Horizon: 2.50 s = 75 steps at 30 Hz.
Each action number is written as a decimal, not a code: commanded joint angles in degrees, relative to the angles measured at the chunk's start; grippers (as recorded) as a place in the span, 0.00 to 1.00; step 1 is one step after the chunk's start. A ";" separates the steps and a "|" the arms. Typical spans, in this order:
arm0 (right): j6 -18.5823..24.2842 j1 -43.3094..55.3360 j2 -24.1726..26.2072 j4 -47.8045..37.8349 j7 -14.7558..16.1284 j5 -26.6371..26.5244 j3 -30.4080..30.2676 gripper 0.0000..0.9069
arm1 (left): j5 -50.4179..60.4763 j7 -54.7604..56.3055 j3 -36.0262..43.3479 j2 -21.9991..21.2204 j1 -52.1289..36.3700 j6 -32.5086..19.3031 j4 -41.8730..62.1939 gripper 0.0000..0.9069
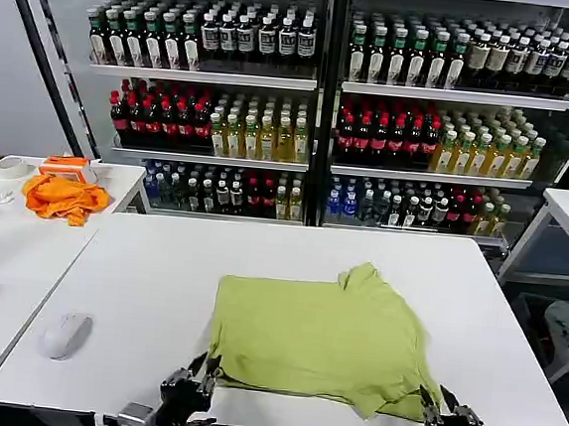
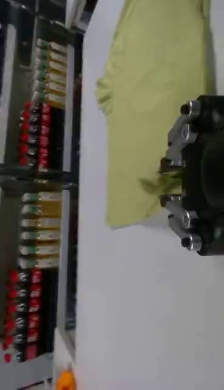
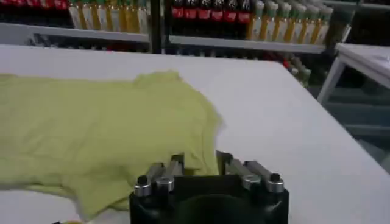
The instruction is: Fold and organize the clothes.
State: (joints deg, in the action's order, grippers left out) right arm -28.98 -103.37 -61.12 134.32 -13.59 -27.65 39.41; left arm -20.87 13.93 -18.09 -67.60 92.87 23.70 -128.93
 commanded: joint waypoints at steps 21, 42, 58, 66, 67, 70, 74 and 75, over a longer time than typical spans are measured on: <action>-4.15 62.12 2.22 -45.16 -3.55 -17.79 -29.77 1.00 | -12.29 4.75 13.57 1.99 -46.88 4.91 39.31 1.00; -4.12 71.60 -5.67 -62.14 -2.47 -17.89 -36.29 0.86 | -13.11 3.91 17.08 -1.30 -51.30 5.39 48.27 0.32; -3.65 69.67 -5.50 -58.76 -2.71 -18.01 -35.92 0.00 | -16.22 1.23 16.37 0.21 -47.06 4.89 44.51 0.02; -2.00 69.37 -4.78 -55.67 -2.59 -17.44 -34.96 0.00 | -17.39 0.34 15.16 0.55 -46.94 0.68 42.81 0.02; -1.81 69.35 -4.62 -55.17 -2.55 -17.39 -34.88 0.00 | -17.55 0.25 15.00 0.62 -46.98 0.24 42.52 0.02; -1.60 69.00 -4.02 -53.07 -2.73 -17.39 -34.38 0.00 | -18.00 0.19 14.55 0.87 -47.28 -0.53 41.53 0.02; -1.97 66.51 -2.86 -47.82 -3.13 -17.46 -32.50 0.00 | -18.34 0.23 13.85 1.66 -46.90 -0.92 38.77 0.02; -2.06 65.57 -2.44 -46.14 -3.23 -17.46 -32.13 0.00 | -18.33 0.23 13.71 1.91 -46.64 -0.97 38.14 0.02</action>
State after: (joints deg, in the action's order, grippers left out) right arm -31.37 -35.43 -64.64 80.62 -16.68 -45.15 5.73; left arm -38.72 14.34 -3.65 -66.44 45.70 25.13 -86.82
